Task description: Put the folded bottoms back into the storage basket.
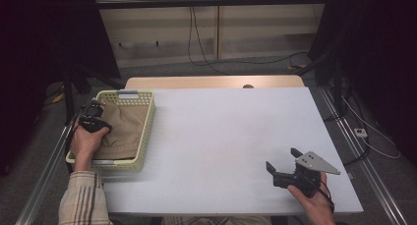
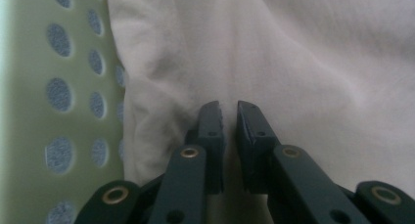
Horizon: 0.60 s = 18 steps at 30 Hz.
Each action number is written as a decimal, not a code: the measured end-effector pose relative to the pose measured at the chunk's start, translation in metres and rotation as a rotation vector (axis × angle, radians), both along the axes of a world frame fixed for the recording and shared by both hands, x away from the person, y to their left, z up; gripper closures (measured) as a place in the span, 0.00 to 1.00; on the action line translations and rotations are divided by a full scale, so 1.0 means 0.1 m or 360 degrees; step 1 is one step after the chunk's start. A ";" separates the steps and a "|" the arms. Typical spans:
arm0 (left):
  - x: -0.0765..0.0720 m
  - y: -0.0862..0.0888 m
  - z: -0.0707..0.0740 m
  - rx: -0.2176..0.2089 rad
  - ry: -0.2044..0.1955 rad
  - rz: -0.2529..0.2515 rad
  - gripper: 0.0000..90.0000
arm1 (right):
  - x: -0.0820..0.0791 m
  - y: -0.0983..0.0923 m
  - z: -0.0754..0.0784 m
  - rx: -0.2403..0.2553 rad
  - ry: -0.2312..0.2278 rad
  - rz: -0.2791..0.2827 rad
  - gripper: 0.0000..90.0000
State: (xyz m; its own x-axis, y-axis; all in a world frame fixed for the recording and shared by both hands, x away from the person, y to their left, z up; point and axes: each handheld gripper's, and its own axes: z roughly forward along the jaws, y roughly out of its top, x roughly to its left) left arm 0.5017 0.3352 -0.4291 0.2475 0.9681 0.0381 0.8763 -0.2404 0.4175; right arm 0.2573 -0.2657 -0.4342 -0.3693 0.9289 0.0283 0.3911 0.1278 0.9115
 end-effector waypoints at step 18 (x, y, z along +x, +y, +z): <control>-0.02 0.04 0.07 -0.0183 0.0039 -0.0080 0.81 | 0.00 -0.01 -0.01 -0.0005 0.0002 -0.0004 0.05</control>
State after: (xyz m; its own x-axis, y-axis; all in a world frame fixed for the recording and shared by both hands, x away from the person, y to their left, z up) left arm 0.5002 0.3392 -0.4226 0.2955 0.9520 -0.0793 0.8744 -0.2362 0.4238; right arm 0.2576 -0.2665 -0.4347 -0.3670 0.9299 0.0259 0.3926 0.1296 0.9105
